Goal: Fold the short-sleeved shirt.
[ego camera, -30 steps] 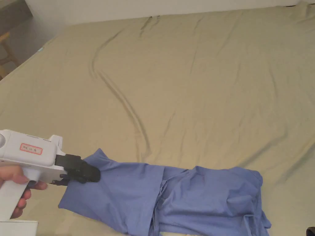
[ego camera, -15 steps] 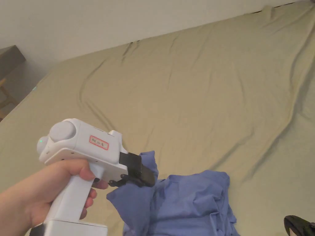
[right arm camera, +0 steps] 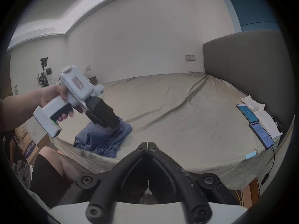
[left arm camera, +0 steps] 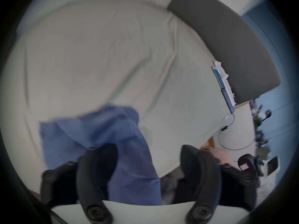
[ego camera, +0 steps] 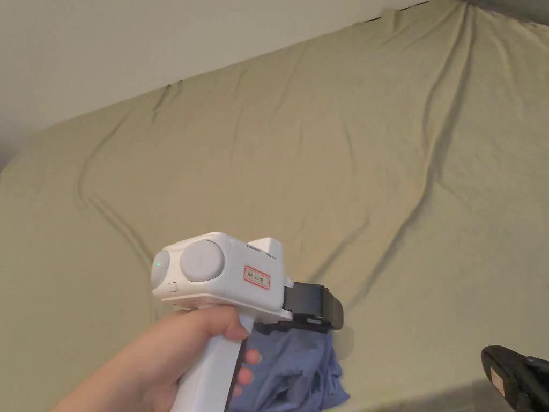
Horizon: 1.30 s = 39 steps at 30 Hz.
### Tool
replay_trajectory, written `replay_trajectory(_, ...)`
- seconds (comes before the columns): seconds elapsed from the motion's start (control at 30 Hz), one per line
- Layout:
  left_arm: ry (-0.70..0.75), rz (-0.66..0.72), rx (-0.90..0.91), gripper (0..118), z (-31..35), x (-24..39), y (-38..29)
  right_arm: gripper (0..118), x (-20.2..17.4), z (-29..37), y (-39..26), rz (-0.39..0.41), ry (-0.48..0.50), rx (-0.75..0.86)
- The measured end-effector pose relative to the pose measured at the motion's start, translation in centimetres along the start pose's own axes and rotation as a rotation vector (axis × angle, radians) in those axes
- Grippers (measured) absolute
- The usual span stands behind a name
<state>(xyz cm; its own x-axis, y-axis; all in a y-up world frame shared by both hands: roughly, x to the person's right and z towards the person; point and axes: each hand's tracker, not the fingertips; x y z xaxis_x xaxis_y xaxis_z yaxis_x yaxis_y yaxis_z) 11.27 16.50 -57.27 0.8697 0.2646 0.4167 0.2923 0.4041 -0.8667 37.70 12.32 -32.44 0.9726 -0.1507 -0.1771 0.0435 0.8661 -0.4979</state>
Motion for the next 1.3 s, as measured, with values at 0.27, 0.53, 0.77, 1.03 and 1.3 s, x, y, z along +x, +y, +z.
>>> replay_trajectory(0.27,0.223,-0.058,0.034,0,1.1,-1.7,-3.6,1,-0.8,-0.3,0.5,0.011,0.016,0.007)
replay_trajectory(0.53,0.12,0.0,-0.065,0,-8.2,1.3,-4.5,1,-1.3,0.4,0.3,0.014,0.011,-0.015)
replay_trajectory(0.77,0.031,-0.009,-0.089,0,-10.1,2.8,-2.7,1,-2.1,-0.1,0.3,0.029,-0.001,-0.056)
replay_trajectory(1.03,-0.24,0.023,0.239,0,4.3,-1.5,-6.6,1,-6.7,-6.7,2.9,0.148,0.178,-0.153)
replay_trajectory(1.3,-0.196,0.248,0.292,0,7.4,-13.7,-13.8,1,-8.4,-21.9,5.2,0.011,0.575,-0.426)
